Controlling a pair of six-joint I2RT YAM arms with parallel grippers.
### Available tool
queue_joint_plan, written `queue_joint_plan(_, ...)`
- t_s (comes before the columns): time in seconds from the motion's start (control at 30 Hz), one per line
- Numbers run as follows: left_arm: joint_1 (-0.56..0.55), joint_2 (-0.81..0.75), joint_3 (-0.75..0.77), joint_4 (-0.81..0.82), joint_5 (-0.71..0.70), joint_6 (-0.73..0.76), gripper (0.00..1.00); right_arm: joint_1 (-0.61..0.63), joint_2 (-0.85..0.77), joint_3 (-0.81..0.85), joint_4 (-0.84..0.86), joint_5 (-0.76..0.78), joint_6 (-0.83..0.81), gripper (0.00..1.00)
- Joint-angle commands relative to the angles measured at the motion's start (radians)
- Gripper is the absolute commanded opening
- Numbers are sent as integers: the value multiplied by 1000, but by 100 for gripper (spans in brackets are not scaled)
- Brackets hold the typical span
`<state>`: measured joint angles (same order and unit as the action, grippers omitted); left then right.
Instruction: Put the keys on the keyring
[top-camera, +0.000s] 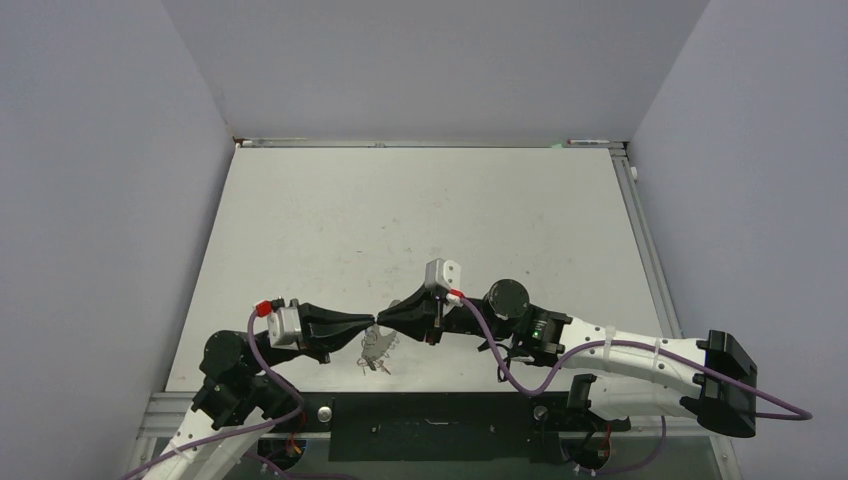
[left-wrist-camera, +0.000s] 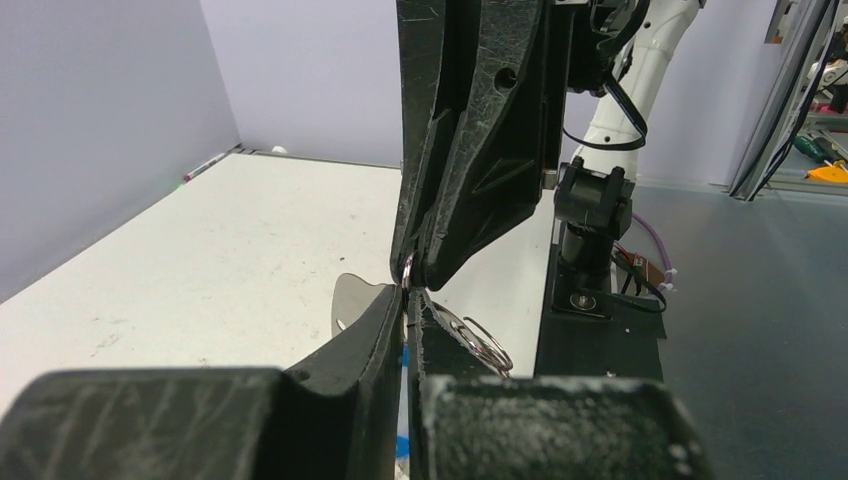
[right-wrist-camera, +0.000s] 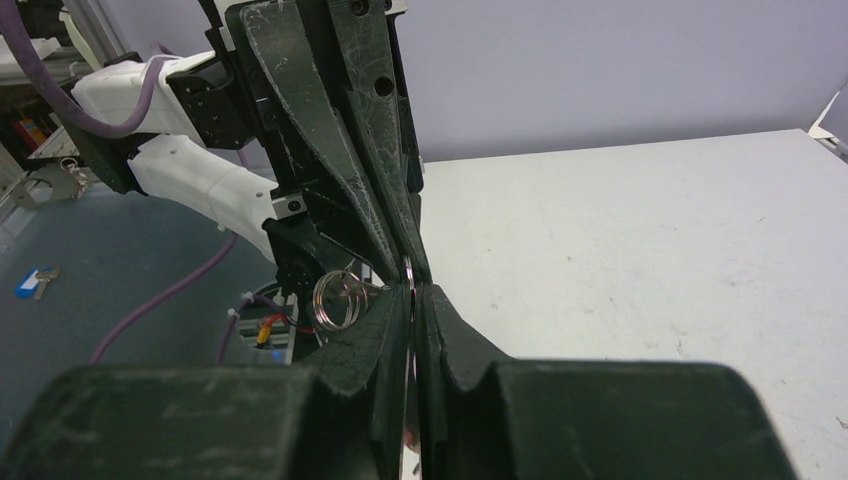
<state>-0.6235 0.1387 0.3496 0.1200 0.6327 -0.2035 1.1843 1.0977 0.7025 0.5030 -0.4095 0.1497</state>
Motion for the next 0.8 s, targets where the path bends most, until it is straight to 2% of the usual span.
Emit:
queue_joint_plan(0.0,2,-5,35,-8,9,34,0,14,-1,50,-5,-50,-35,9)
queue_joint_plan(0.1,2,-5,46,-30,5,50,0,11,-15,93,-128,-38,-96,28)
queue_joint_plan(0.23,2,-4,48,-35,2,56,0,2,-25,167,-287,-25,-184,39)
queue_joint_plan(0.4,2,-1,48,-37,5,58,0,-12,5,277,-479,-27,-298,40)
queue_joint_plan(0.53,2,5,46,-37,8,59,0,-17,53,366,-641,-62,-371,35)
queue_joint_plan(0.77,2,9,46,-37,7,62,0,-19,105,433,-748,-122,-412,34)
